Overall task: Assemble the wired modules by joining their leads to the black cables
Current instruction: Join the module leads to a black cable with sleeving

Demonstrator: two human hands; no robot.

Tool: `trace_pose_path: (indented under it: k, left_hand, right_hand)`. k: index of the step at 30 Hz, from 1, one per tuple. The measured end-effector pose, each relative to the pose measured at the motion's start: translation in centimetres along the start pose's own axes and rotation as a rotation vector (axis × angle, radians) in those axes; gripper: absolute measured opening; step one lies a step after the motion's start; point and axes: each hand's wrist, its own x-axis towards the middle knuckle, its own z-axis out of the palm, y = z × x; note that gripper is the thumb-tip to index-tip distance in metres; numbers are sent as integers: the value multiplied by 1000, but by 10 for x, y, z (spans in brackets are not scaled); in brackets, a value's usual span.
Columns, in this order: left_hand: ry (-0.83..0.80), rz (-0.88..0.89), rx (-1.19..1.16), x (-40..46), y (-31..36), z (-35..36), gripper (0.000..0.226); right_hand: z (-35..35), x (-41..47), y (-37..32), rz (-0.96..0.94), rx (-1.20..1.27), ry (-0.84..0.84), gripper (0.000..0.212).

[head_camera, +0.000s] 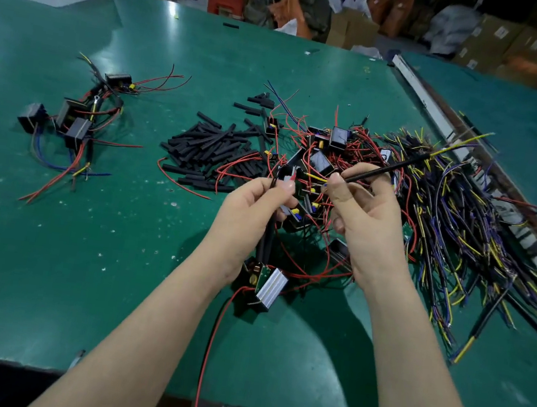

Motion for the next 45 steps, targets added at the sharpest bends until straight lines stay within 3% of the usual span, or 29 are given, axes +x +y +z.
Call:
trace_pose_path:
  k: [7, 16, 26, 33, 45]
  left_hand:
    - [-31, 1, -58, -4, 5, 2, 33]
    - [-32, 50, -19, -6, 5, 4, 9]
    - [-68, 8, -33, -6, 6, 5, 35]
    - [-153, 2, -4, -11, 6, 7, 15]
    - [-97, 24, 31, -9, 7, 6, 32]
  right_hand:
    - [3, -1, -2, -49, 43, 16, 16]
    - [3, -1, -4, -55, 82, 8, 14]
    - [5, -2, -1, -63, -16, 13, 10]
    - [3, -1, -1, -83, -11, 22, 12]
    - [3, 1, 3, -132, -104, -38, 13]
